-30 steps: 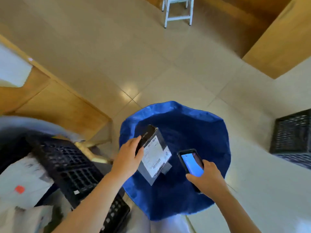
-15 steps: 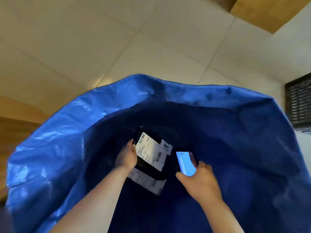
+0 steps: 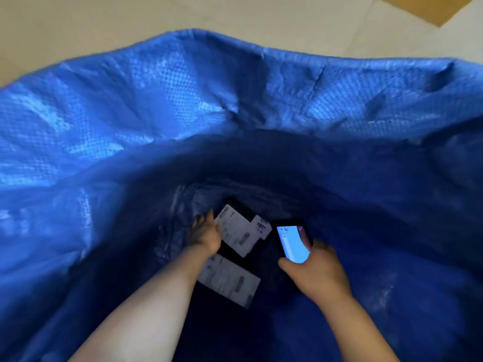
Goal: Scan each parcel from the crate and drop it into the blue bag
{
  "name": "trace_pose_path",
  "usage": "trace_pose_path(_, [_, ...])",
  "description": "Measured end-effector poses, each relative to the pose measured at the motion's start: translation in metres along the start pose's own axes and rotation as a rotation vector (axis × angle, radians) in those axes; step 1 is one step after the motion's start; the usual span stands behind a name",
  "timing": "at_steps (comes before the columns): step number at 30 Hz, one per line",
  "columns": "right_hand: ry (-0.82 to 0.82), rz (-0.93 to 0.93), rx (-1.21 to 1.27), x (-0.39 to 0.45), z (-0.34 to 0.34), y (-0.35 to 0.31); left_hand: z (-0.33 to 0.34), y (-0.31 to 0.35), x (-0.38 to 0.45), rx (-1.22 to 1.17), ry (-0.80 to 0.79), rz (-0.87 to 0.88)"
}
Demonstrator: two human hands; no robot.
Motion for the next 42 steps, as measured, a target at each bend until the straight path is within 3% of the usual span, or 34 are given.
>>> trace_pose_path(4, [0.025, 0.006, 0.006, -0.029, -0.017, -0.009, -0.028, 0.004, -0.045, 0.186, 0.029, 0.181])
trace_pose_path(8, [0.025, 0.000, 0.018, -0.073, -0.053, -0.026, -0.073, 0.015, -0.104, 0.228, 0.081, 0.240])
trace_pose_path(17, [0.001, -0.153, -0.030, -0.222, -0.171, -0.068, -0.179, 0.038, -0.308, 0.153, 0.233, 0.375])
trace_pose_path(23, [-0.043, -0.288, -0.075, -0.324, -0.219, -0.092, -0.235, 0.026, -0.444, 0.000, 0.381, 0.374])
trace_pose_path(32, [-0.111, -0.527, -0.185, -0.431, -0.221, -0.127, -0.265, -0.061, -0.590, -0.248, 0.619, 0.312])
trace_pose_path(42, [-0.196, -0.749, -0.222, -0.541, -0.149, -0.171, -0.218, -0.228, -0.693, -0.427, 0.808, 0.076])
Point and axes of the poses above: each hand's wrist, its own x-axis towards the middle knuckle, its own z-axis out of the palm, y = z × x, the point moved 1 cm from there along x, towards the middle knuckle, and after that the axes turned 3 degrees about -x, right-handed, at the moved point
